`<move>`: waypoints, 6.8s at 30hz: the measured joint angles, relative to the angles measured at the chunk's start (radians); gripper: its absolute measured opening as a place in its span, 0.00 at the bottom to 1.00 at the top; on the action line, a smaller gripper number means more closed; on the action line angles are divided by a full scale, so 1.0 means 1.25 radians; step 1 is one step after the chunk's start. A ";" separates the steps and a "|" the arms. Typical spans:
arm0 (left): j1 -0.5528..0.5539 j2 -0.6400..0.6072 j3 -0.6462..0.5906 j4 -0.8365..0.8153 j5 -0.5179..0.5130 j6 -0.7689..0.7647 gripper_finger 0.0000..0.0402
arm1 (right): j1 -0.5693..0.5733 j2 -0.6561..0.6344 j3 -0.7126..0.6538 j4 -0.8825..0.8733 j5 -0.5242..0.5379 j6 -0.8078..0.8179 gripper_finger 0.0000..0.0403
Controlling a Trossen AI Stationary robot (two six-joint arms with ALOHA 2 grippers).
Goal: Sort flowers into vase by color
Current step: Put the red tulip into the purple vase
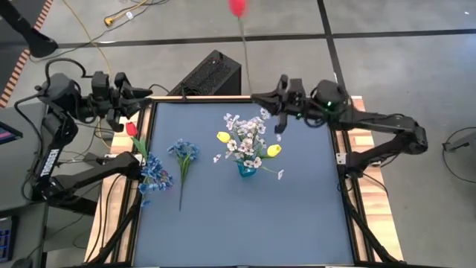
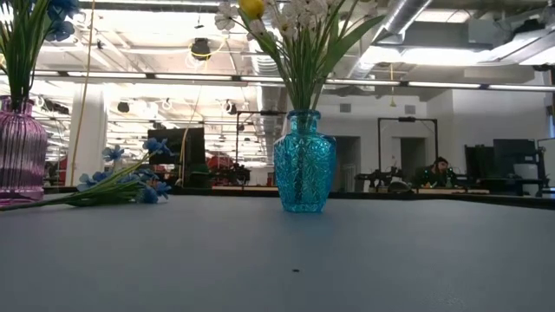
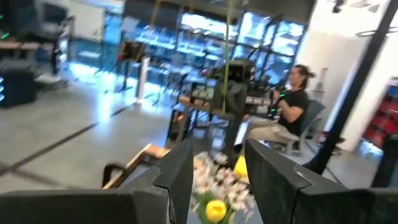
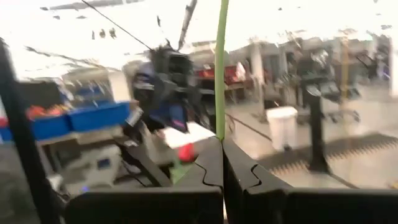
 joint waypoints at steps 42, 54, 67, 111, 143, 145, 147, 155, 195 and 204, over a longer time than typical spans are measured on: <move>-0.666 0.187 0.000 0.347 -0.417 0.152 0.33 | 0.177 0.401 0.398 -0.077 -0.060 -0.022 0.04; -0.666 0.142 0.001 0.407 -0.463 0.174 0.33 | 0.177 0.401 0.398 -0.094 -0.060 -0.037 0.04; -0.666 0.144 0.001 0.403 -0.487 0.200 0.33 | 0.160 0.401 0.397 -0.107 -0.059 -0.036 0.04; -0.666 0.024 0.055 0.021 -0.394 0.089 0.00 | 0.156 0.399 0.397 -0.107 -0.125 0.006 0.71; -0.998 0.181 0.053 -0.190 -0.718 0.293 0.00 | 0.152 0.399 0.397 -0.141 -0.123 0.029 0.71; -0.999 0.189 0.053 -0.237 -0.791 0.296 0.00 | 0.151 0.399 0.397 -0.141 -0.123 0.028 0.71; -0.994 0.196 0.053 -0.271 -0.857 0.296 0.00 | 0.147 0.399 0.397 -0.141 -0.123 0.028 0.71; -0.985 0.192 0.053 -0.367 -0.860 0.260 0.00 | 0.148 0.400 0.397 -0.148 -0.123 0.027 0.71; -1.012 -0.016 -0.178 -0.397 -0.880 0.208 0.00 | 0.150 0.401 0.397 -0.165 -0.103 0.021 0.71; -1.012 -0.016 -0.171 -0.347 -0.859 0.220 0.00 | 0.147 0.401 0.397 -0.165 -0.102 0.021 0.71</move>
